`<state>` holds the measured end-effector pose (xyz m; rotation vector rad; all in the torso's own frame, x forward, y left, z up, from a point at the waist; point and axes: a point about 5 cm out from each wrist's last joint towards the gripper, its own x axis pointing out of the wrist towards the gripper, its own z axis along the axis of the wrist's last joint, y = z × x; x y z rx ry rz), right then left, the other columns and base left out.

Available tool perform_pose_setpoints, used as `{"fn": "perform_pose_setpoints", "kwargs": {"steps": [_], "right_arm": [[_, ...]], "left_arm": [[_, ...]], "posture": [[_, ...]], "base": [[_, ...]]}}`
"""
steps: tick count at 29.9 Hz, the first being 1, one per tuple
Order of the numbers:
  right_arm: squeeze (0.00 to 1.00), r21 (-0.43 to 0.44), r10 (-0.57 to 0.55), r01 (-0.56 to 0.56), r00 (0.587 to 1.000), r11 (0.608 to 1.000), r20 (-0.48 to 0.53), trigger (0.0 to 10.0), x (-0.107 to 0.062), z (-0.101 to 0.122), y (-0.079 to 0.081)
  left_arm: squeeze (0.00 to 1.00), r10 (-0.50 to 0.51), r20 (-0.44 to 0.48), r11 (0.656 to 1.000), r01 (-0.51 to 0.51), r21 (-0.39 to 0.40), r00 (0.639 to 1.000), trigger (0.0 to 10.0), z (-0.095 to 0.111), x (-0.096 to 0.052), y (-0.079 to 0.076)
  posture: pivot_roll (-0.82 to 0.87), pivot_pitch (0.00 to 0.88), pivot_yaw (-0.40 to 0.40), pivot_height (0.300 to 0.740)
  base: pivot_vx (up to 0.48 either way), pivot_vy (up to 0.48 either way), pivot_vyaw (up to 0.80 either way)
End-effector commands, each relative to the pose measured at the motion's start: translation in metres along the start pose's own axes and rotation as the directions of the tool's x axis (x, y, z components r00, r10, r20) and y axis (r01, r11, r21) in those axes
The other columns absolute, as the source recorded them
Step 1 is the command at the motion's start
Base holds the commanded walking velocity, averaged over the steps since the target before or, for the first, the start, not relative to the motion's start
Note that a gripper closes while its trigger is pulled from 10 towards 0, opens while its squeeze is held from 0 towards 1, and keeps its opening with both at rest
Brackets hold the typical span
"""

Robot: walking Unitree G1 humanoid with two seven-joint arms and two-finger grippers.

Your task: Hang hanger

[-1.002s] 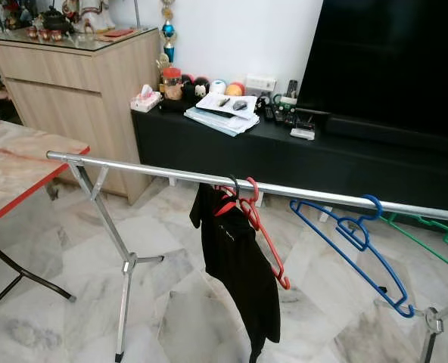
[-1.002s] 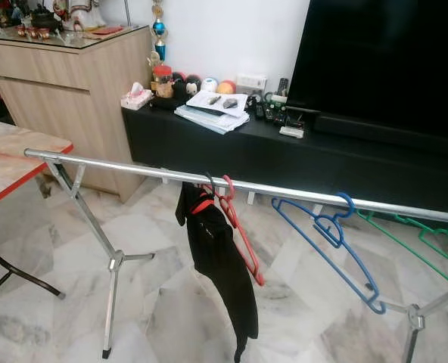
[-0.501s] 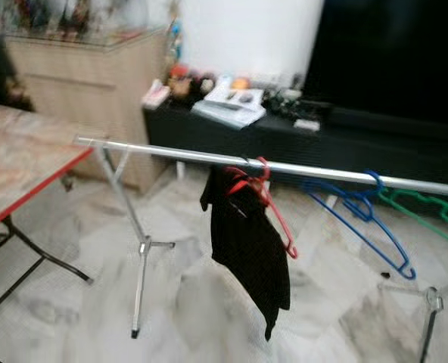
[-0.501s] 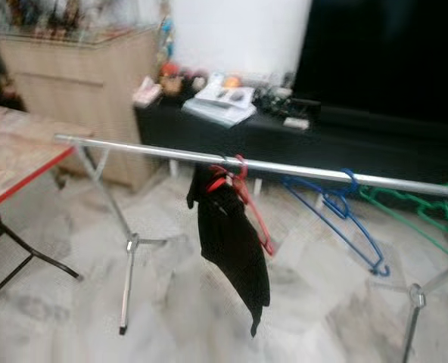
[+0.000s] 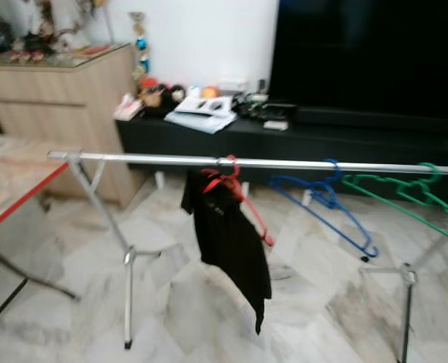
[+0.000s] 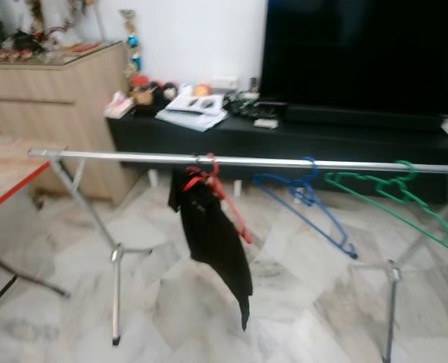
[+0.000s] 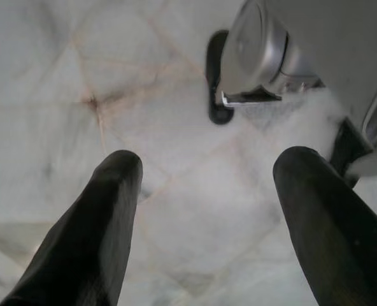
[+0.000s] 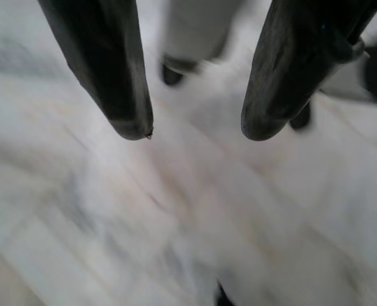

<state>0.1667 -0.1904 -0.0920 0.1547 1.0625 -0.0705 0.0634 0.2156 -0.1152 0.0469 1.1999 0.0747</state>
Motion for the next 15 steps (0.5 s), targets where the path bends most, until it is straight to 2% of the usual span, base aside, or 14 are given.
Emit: {"fn": "perform_pose_setpoints", "kwargs": {"steps": [1, 15], "right_arm": [[0.00, -0.004, -0.052, 0.052, 0.998, 0.999, -0.031, 10.0, -0.0046, -0.0117, -0.0196], [0.00, -0.010, -0.049, 0.049, 0.998, 0.999, -0.035, 10.0, -0.0044, -0.0115, -0.0192]], "left_arm": [[0.00, -0.016, 0.032, 1.000, 0.015, 0.003, 0.999, 10.0, 0.0107, 0.0025, -0.0053], [0.00, -0.016, 0.032, 1.000, 0.016, 0.007, 0.999, 10.0, 0.0113, 0.0026, -0.0049]], "posture": [[0.08, 0.000, -0.043, 0.740], [0.08, 0.000, -0.041, 0.740]], "base": [[0.000, 0.000, -0.80], [0.000, 0.000, -0.80]]}}
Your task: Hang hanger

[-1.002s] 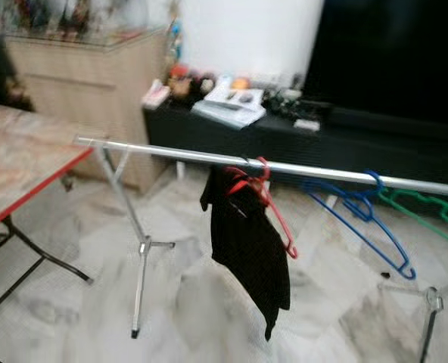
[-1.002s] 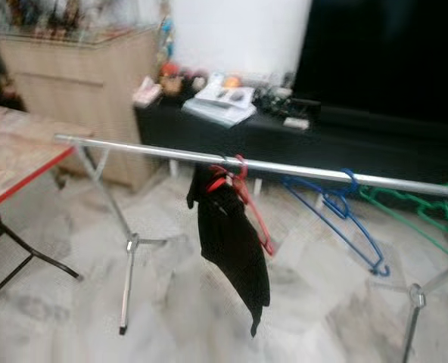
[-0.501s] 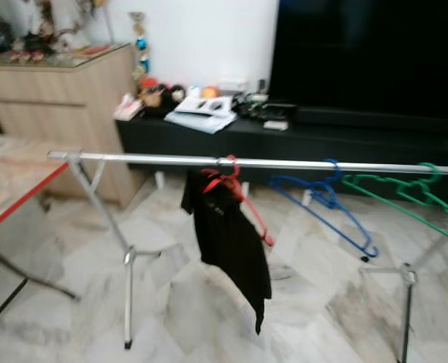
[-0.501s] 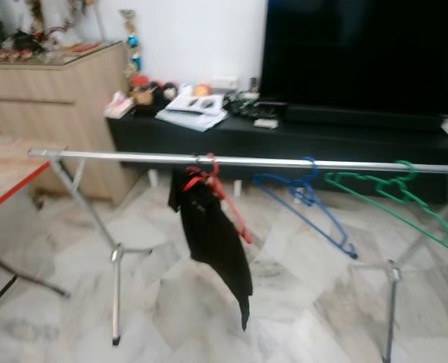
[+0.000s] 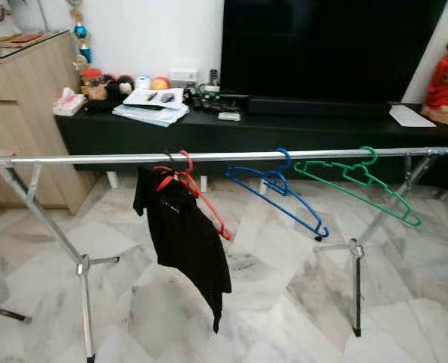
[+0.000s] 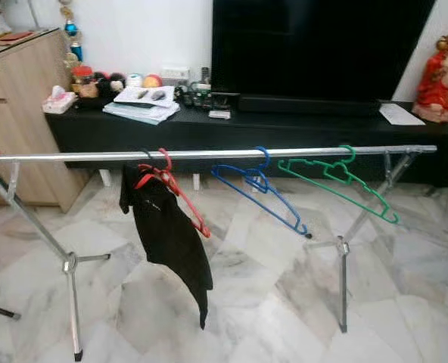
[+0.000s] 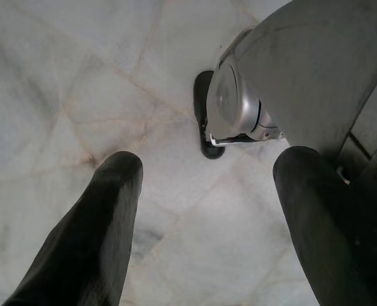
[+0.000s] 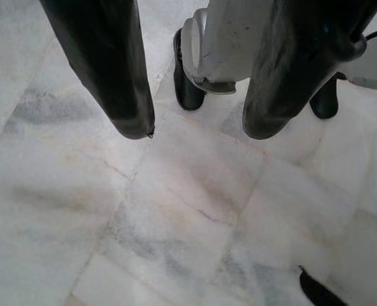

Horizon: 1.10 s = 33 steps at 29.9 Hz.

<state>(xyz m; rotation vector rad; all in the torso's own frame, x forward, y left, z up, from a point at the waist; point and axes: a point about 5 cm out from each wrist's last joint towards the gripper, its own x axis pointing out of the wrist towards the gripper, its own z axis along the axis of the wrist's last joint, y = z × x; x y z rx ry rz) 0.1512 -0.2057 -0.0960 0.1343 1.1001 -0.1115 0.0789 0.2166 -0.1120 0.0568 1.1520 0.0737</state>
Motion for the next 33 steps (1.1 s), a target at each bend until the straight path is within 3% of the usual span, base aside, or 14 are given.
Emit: {"fn": "perform_pose_setpoints", "kwargs": {"steps": [1, 8, 12, 26, 28, 33], "right_arm": [[0.00, -0.012, -0.003, 0.003, 1.000, 1.000, -0.001, 10.0, -0.0001, 0.0014, -0.0016], [0.00, -0.015, -0.002, 0.002, 1.000, 1.000, 0.001, 10.0, 0.0001, 0.0024, -0.0008], [0.00, -0.015, -0.001, 0.001, 1.000, 1.000, 0.002, 10.0, 0.0002, 0.0030, -0.0005], [0.00, -0.017, 0.003, -0.003, 1.000, 1.000, -0.002, 10.0, 0.0003, 0.0015, 0.0010], [0.00, -0.016, 0.006, -0.006, 1.000, 1.000, -0.002, 10.0, 0.0004, 0.0008, 0.0020], [0.00, -0.015, 0.008, -0.008, 1.000, 1.000, -0.004, 10.0, 0.0005, -0.0001, 0.0033]], "left_arm": [[0.00, -0.021, -0.016, 1.000, 0.021, 0.000, 1.000, 10.0, -0.0042, -0.0003, -0.0057], [0.00, -0.021, -0.020, 0.999, 0.021, 0.045, 1.000, 10.0, -0.0026, 0.0001, -0.0050], [0.00, -0.015, -0.021, 1.000, 0.015, 0.017, 1.000, 10.0, -0.0029, 0.0001, -0.0048], [0.00, -0.012, -0.026, 0.999, 0.013, 0.037, 1.000, 10.0, -0.0038, -0.0001, -0.0033], [0.00, 0.002, -0.025, 0.996, 0.001, 0.090, 1.000, 10.0, -0.0029, -0.0001, -0.0013], [0.00, 0.002, -0.030, 0.995, 0.001, 0.095, 1.000, 10.0, -0.0035, -0.0003, -0.0003]], "posture": [[0.08, 0.000, -0.041, 0.740], [0.09, 0.000, -0.041, 0.740], [0.09, 0.000, -0.041, 0.740], [0.09, 0.000, -0.032, 0.740], [0.09, 0.000, -0.027, 0.740], [0.09, 0.000, -0.021, 0.740]], "base": [[0.000, 0.000, -0.80], [0.000, -0.098, -0.80], [0.000, -0.092, -0.80], [0.000, 0.000, -0.80], [0.000, 0.000, -0.80], [0.000, -0.480, -0.80]]}}
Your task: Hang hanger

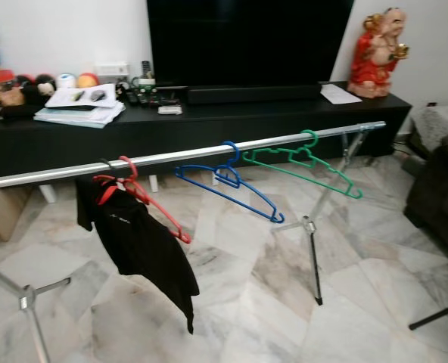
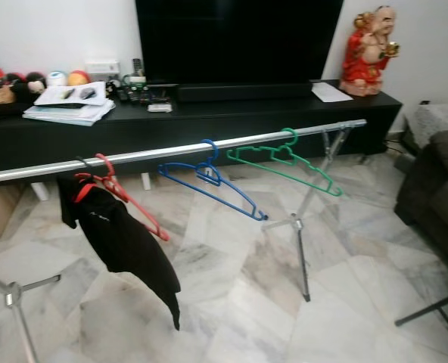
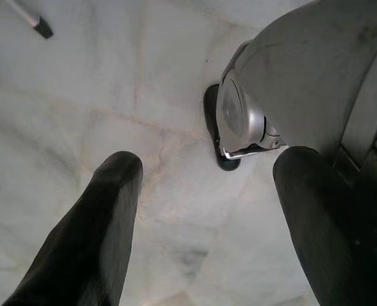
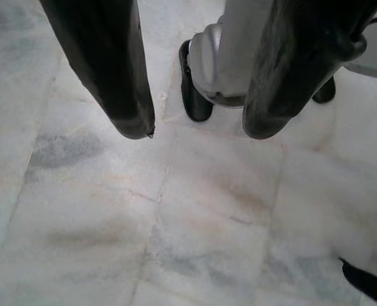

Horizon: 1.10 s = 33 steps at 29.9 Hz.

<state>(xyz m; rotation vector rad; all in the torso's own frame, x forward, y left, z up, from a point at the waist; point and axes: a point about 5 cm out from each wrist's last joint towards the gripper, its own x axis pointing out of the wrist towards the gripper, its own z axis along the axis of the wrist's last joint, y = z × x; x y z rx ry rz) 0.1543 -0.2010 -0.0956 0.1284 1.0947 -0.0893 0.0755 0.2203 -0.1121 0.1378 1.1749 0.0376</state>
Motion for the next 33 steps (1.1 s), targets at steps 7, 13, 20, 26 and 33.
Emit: {"fn": "perform_pose_setpoints", "kwargs": {"steps": [7, 13, 20, 26, 33], "right_arm": [[0.00, 0.001, -0.004, 0.004, 1.000, 1.000, -0.010, 10.0, -0.0003, -0.0036, -0.0003], [0.00, -0.001, -0.001, 0.001, 1.000, 1.000, -0.011, 10.0, -0.0002, -0.0042, 0.0009], [0.00, 0.001, 0.000, 0.000, 1.000, 1.000, -0.010, 10.0, 0.0000, -0.0039, 0.0021], [0.00, 0.004, 0.000, 0.000, 1.000, 1.000, -0.007, 10.0, 0.0001, -0.0030, 0.0022], [0.00, 0.008, -0.002, 0.003, 1.000, 1.000, -0.004, 10.0, 0.0002, -0.0021, 0.0021]], "left_arm": [[0.00, -0.010, -0.012, 1.000, 0.010, 0.009, 1.000, 10.0, -0.0010, 0.0003, -0.0031], [0.00, -0.007, -0.013, 1.000, 0.007, 0.015, 1.000, 10.0, -0.0012, 0.0002, -0.0021], [0.00, 0.002, -0.008, 1.000, -0.002, 0.024, 1.000, 10.0, -0.0004, 0.0002, -0.0007], [0.00, 0.018, 0.004, 1.000, -0.018, 0.018, 1.000, 10.0, 0.0010, 0.0002, 0.0004], [0.00, 0.060, 0.021, 0.998, -0.061, 0.021, 0.998, 10.0, 0.0026, 0.0000, 0.0030]], "posture": [[0.09, 0.000, -0.013, 0.740], [0.09, 0.000, -0.009, 0.740], [0.09, 0.000, -0.008, 0.740], [0.09, 0.000, -0.007, 0.740], [0.09, 0.000, -0.008, 0.740]], "base": [[0.000, 0.000, -0.80], [0.000, 0.000, -0.80], [0.000, 0.000, -0.80], [0.000, 0.000, -0.80], [0.000, 0.000, -0.80]]}}
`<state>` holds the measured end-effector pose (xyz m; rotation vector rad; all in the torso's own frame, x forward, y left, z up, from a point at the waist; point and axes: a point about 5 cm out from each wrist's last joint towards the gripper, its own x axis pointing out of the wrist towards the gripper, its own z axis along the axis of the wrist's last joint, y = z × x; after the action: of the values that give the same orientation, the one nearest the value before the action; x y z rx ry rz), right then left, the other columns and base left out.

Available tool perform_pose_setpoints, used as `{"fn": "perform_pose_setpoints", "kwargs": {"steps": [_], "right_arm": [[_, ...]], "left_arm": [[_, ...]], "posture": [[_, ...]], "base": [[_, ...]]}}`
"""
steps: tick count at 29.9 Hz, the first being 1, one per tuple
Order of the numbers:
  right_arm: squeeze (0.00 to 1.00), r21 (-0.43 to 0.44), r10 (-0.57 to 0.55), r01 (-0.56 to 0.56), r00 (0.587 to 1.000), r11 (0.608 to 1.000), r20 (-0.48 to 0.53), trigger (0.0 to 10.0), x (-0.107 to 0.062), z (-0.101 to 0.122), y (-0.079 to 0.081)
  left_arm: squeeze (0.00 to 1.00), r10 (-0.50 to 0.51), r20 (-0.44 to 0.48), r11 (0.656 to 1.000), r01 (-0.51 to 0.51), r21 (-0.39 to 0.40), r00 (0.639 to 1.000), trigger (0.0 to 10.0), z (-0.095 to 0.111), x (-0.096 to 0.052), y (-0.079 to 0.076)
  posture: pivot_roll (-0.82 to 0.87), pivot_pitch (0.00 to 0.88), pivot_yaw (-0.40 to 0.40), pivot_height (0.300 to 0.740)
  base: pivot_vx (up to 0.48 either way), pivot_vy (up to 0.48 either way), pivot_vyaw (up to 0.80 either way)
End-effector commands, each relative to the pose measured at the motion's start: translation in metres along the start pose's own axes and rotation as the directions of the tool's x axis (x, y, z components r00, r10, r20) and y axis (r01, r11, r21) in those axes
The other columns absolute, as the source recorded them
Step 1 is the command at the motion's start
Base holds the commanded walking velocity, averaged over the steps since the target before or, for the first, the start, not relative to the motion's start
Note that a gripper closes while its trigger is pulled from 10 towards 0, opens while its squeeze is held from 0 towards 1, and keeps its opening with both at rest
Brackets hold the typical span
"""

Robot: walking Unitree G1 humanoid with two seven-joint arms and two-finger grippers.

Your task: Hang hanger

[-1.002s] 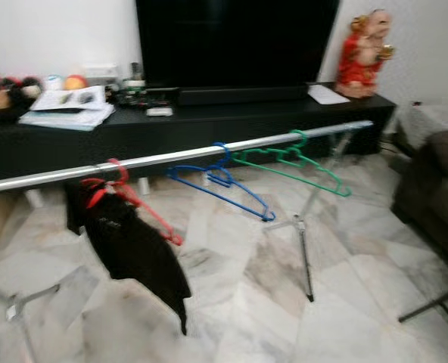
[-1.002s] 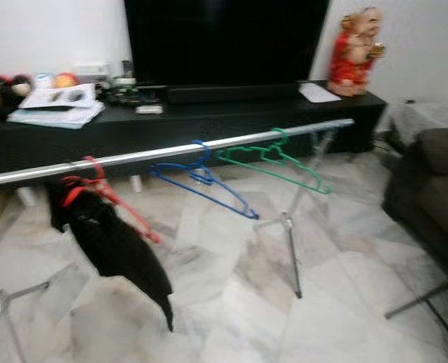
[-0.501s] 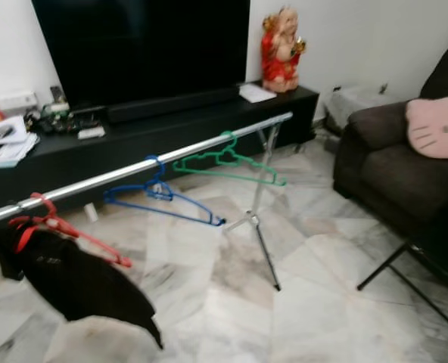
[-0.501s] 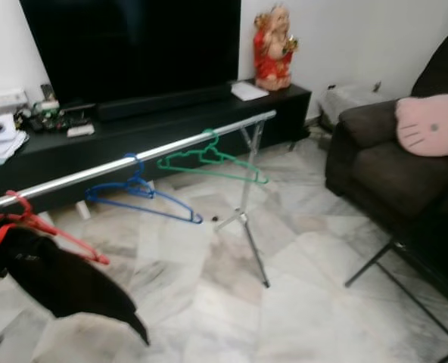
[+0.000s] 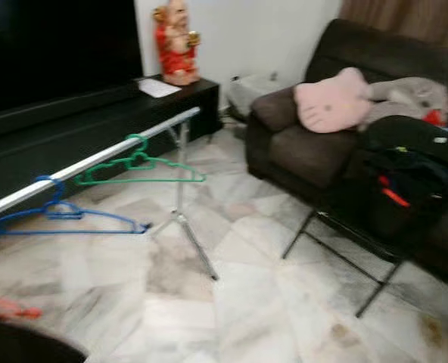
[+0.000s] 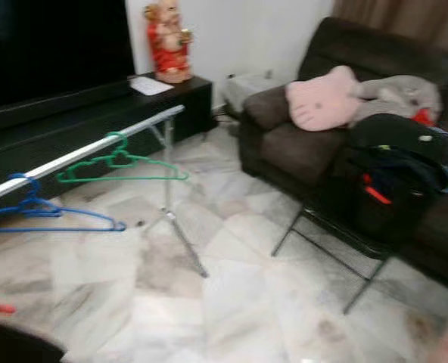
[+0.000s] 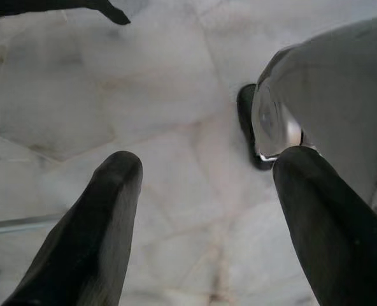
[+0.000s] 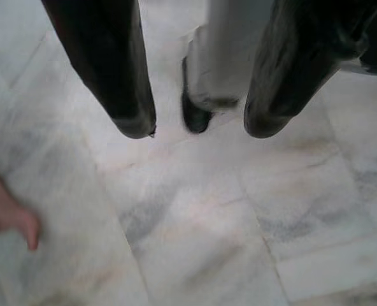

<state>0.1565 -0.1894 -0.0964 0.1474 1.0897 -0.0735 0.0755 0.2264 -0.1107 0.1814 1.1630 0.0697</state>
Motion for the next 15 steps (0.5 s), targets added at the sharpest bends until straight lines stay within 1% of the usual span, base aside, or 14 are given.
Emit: {"fn": "perform_pose_setpoints", "kwargs": {"steps": [1, 7, 13, 14, 15], "right_arm": [[0.00, 0.001, -0.025, 0.025, 1.000, 1.000, -0.007, 10.0, -0.002, -0.002, -0.010], [0.00, -0.010, -0.027, 0.027, 1.000, 1.000, -0.004, 10.0, -0.002, 0.000, -0.010], [0.00, -0.019, -0.028, 0.029, 1.000, 0.999, 0.006, 10.0, -0.002, 0.002, -0.011], [0.00, -0.020, -0.029, 0.029, 1.000, 0.999, 0.006, 10.0, -0.002, 0.002, -0.012], [0.00, -0.021, -0.029, 0.029, 1.000, 0.999, 0.006, 10.0, -0.002, 0.002, -0.012]], "left_arm": [[0.00, 0.015, 0.013, 1.000, -0.016, 0.004, 1.000, 10.0, 0.003, 0.001, -0.003], [0.00, 0.042, 0.029, 0.999, -0.043, 0.005, 0.999, 10.0, 0.004, 0.001, -0.002], [0.00, 0.097, 0.071, 0.995, -0.098, 0.005, 0.993, 10.0, 0.008, 0.000, 0.000], [0.00, 0.116, 0.127, 0.993, -0.117, -0.004, 0.985, 10.0, 0.026, 0.003, 0.006], [0.00, 0.138, 0.201, 0.990, -0.138, -0.014, 0.970, 10.0, 0.053, 0.005, 0.016]], "posture": [[0.09, 0.000, -0.008, 0.740], [0.09, 0.000, -0.010, 0.740], [0.10, 0.000, -0.017, 0.740], [0.10, 0.000, -0.019, 0.740], [0.10, 0.000, -0.019, 0.740]], "base": [[0.000, 0.000, -0.80], [0.000, 0.000, -0.80], [0.000, 0.000, 0.00], [0.000, 0.000, 0.00], [0.000, 0.000, 0.00]]}}
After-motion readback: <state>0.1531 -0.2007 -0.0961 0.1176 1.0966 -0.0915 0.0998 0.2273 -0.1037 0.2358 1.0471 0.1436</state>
